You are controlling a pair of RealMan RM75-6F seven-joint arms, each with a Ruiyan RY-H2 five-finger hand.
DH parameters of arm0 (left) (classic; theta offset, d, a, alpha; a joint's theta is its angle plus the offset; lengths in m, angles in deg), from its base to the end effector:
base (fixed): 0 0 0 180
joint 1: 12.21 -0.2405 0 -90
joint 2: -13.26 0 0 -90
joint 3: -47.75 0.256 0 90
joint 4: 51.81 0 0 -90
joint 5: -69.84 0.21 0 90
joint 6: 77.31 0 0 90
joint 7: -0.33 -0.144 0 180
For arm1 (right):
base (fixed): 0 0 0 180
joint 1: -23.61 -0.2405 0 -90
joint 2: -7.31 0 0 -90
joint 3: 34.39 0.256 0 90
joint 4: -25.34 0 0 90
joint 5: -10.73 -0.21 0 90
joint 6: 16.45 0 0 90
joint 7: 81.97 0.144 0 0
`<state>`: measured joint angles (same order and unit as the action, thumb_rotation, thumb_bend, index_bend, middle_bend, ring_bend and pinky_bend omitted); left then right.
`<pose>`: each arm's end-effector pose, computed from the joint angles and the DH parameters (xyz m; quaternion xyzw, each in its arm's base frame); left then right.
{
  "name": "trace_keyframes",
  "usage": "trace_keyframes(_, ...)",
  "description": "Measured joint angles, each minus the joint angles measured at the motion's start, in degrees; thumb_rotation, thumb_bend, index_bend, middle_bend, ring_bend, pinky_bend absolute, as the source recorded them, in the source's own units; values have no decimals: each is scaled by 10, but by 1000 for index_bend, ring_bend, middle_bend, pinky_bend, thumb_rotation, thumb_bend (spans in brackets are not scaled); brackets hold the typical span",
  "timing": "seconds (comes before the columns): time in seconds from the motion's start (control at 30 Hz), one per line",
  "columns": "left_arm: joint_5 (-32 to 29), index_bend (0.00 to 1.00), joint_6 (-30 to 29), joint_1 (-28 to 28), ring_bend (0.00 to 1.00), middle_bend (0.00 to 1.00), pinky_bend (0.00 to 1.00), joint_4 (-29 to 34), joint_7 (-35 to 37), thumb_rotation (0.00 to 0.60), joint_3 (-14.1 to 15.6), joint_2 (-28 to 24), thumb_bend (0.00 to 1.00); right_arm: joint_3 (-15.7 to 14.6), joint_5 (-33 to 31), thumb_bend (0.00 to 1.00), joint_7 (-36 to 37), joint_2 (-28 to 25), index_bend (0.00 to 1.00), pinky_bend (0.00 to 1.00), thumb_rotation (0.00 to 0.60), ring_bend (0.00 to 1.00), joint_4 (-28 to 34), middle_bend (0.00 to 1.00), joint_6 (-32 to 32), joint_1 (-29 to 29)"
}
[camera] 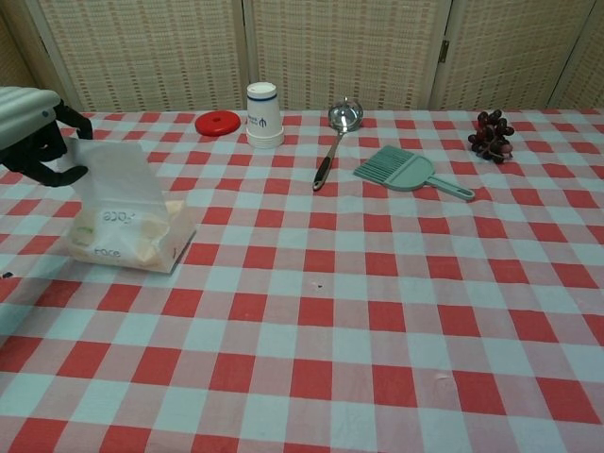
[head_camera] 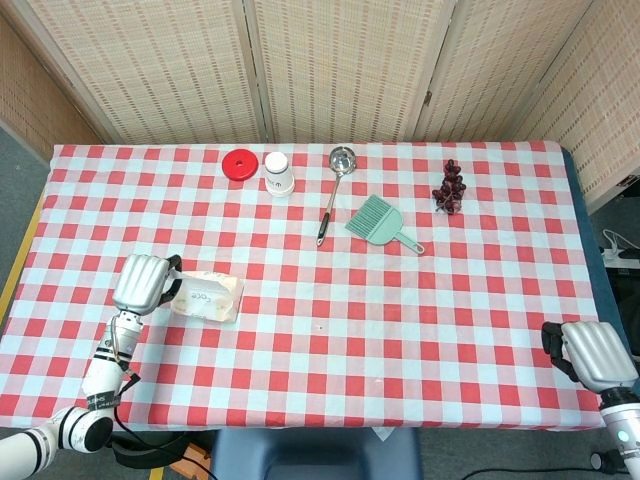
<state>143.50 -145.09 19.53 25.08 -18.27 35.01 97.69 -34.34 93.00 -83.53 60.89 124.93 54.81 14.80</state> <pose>-0.2216 0.3484 0.0610 -0.6736 -0.2870 -0.3847 0.5621 -0.3132 -0.1855 0.1722 0.6510 -0.4364 0.2845 0.5521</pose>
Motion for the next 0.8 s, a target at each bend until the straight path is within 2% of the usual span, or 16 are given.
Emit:
trace_keyframes(0.13, 2, 768, -19, 12, 1000, 1000, 1000, 2, -11, 600, -28, -13, 500, -1, 2, 1000, -4, 1, 950, 859, 600, 650, 1, 805, 0, 0)
trace_keyframes(0.23, 0, 768, -10, 34, 1000, 1000, 1000, 2, -15, 600, -44, -23, 500, -3, 2, 1000, -11, 2, 950, 859, 600, 650, 1, 805, -5, -2)
trace_keyframes(0.43, -18, 768, 78, 87, 1000, 1000, 1000, -17, -4, 600, -61, -35, 500, -11, 8, 1000, -26, 2, 950, 859, 600, 650, 3, 804, -18, -7)
trace_keyframes(0.6, -35, 768, 176, 146, 1000, 1000, 1000, -85, 8, 600, -63, -26, 500, -14, 10, 1000, -28, 0, 950, 858, 600, 650, 3, 804, -25, -10)
trace_keyframes(0.8, -33, 769, 209, 202, 1000, 1000, 1000, -213, 23, 600, -59, 23, 502, -14, 10, 1000, -25, -2, 950, 859, 600, 650, 5, 804, -22, -10)
